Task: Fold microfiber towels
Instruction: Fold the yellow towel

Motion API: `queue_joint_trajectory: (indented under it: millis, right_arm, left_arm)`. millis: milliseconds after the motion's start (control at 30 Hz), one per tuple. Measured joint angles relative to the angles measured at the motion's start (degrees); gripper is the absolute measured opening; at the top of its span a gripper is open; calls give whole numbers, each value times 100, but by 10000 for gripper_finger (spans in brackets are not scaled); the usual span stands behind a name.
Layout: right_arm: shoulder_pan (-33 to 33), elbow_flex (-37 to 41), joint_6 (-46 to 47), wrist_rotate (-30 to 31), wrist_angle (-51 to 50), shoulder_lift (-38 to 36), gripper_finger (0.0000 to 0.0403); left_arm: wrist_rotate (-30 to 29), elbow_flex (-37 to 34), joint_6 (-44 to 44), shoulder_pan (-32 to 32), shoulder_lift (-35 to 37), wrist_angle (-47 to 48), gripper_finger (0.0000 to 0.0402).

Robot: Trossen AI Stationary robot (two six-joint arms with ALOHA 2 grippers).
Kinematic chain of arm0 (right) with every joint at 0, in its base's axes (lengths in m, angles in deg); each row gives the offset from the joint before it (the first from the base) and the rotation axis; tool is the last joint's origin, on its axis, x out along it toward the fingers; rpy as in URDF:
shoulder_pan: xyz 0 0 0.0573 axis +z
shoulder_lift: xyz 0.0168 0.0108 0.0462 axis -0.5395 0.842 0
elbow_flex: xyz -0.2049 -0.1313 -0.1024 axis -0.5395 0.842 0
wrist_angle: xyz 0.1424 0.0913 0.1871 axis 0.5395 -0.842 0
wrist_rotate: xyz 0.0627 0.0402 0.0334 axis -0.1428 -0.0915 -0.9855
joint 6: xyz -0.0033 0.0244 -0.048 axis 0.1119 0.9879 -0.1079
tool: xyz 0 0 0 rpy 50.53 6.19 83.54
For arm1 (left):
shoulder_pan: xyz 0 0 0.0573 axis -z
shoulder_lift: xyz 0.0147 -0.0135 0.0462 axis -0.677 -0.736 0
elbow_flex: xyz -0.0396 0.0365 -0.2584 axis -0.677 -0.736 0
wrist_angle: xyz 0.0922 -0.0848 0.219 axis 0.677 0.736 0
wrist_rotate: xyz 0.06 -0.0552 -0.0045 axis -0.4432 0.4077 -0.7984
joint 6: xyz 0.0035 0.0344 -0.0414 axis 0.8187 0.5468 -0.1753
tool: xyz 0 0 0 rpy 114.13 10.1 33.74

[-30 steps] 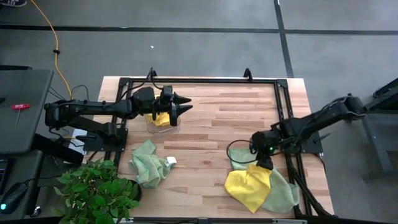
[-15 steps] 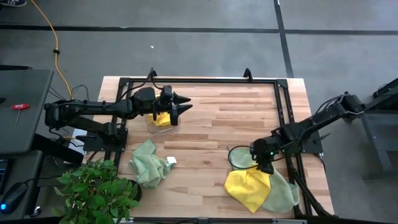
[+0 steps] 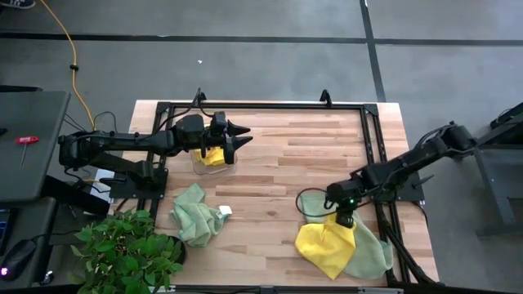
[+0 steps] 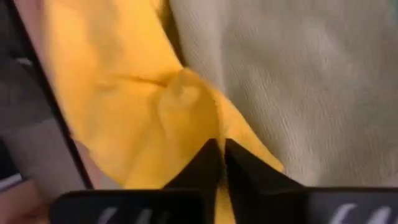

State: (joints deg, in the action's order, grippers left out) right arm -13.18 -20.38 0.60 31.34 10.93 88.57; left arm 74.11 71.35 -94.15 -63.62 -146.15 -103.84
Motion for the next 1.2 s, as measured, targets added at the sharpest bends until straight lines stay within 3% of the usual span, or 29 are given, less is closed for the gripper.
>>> queue_joint_trajectory:
  millis: [200,400,733,867,1067,1200]
  right_arm:
    - [-529,-859,-350,330,-271,-489,2]
    - [-1492,-2034,-1305,1129,-434,-608,1]
    - [-2835,-4052,-3220,1161,-1234,-138,0]
    - [-3061,-4254,-3330,1284,-1487,196,0]
    - [-3217,-3976,-2615,1727,-1663,961,0]
    - [-3414,-3750,-1998,1767,-1270,1575,0]
  left_arm:
    - [-78,0,2,0,0,-2,159]
    - [-321,0,2,11,0,-7,159]
    - [-321,0,158,13,0,-28,159]
    - [-321,0,151,13,0,-26,159]
    - [-321,0,121,13,0,-22,159]
    - [-321,0,107,13,0,-8,159]
